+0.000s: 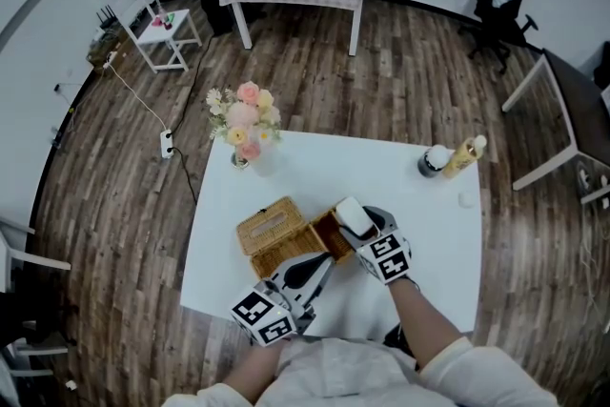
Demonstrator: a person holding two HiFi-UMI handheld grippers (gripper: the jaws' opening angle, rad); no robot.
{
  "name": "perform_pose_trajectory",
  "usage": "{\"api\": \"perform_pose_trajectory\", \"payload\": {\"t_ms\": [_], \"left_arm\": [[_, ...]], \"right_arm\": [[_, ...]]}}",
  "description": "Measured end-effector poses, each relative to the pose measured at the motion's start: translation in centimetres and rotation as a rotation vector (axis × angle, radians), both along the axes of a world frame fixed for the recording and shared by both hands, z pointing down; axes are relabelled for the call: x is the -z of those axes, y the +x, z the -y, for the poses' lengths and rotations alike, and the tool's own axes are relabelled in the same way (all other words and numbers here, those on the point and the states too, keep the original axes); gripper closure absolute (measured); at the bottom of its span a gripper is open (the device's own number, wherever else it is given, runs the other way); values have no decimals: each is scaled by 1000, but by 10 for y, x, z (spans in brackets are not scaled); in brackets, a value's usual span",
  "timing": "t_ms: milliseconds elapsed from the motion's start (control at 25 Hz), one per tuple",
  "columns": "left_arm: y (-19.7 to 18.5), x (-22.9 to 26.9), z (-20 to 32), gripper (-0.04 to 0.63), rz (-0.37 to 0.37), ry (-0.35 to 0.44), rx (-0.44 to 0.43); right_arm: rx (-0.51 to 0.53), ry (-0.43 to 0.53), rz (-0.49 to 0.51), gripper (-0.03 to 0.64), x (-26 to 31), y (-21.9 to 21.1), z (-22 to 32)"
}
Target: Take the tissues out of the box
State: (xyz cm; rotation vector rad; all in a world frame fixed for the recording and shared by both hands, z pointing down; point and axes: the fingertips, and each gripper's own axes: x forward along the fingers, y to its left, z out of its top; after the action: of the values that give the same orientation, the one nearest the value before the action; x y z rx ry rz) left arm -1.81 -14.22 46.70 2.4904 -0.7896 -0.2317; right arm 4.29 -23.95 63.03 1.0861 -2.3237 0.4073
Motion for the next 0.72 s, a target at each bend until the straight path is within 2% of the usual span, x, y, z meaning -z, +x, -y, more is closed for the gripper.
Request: {"api": "perform_pose_trajectory", "payload": {"t_ms": [720], "left_arm": [[5, -3, 1, 594, 8, -7, -7]], "right_arm": [[-24, 64, -17, 345, 1, 2, 1]]}}
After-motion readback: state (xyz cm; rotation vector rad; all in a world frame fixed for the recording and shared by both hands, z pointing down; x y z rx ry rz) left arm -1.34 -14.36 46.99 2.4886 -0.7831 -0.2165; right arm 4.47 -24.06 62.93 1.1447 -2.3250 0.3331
